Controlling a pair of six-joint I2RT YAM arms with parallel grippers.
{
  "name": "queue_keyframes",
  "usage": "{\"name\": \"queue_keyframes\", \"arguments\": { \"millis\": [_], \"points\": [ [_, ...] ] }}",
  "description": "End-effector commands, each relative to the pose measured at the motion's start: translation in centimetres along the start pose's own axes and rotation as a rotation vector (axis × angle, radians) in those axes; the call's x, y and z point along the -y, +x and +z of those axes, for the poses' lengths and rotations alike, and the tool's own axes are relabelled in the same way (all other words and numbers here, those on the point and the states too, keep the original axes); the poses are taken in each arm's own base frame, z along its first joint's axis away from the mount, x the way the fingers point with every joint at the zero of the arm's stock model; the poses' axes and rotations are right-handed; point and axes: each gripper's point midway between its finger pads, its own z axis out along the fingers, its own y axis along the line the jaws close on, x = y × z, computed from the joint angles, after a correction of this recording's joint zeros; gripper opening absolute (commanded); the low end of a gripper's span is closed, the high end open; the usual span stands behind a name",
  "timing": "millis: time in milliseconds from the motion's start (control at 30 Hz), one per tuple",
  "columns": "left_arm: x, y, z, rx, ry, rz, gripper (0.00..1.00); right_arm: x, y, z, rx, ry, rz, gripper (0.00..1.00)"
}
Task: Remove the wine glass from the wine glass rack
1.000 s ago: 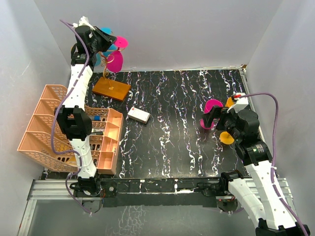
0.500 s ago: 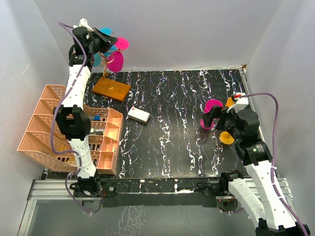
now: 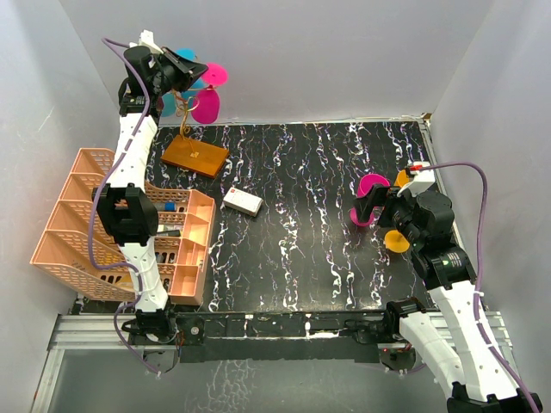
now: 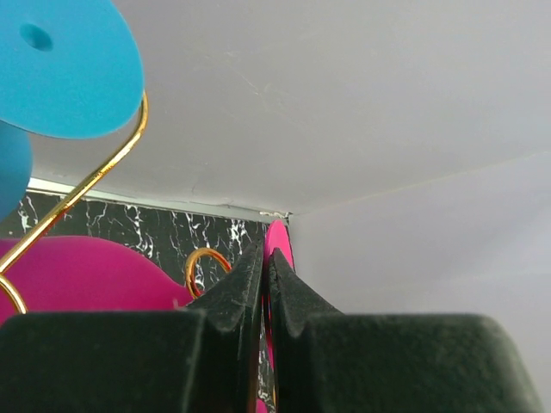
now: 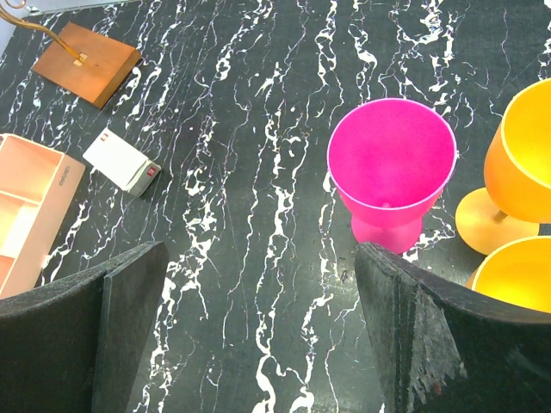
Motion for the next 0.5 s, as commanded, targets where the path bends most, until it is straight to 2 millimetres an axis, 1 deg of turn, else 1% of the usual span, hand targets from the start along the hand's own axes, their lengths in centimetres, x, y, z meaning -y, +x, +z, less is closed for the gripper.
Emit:
{"name": "queue_keyframes", "arguments": {
  "millis": [0, 233, 467],
  "points": [
    [4.4, -1.2, -2.1, 0.006, 0.103, 0.033, 0.00, -0.4, -1.4, 0.1, 0.064, -0.018, -0.002, 0.99],
    [4.6, -1.1, -2.3, -0.002, 0.105, 0.030, 0.00, -0.3, -1.4, 0.1, 0.066, -0.017, -0.002, 0.99],
    [4.9, -2.6, -3.9, 0.084, 0.072, 0.072, 0.00, -0.4, -1.3, 0.0, 0.066, -0.018, -0.001, 0.99]
  ]
}}
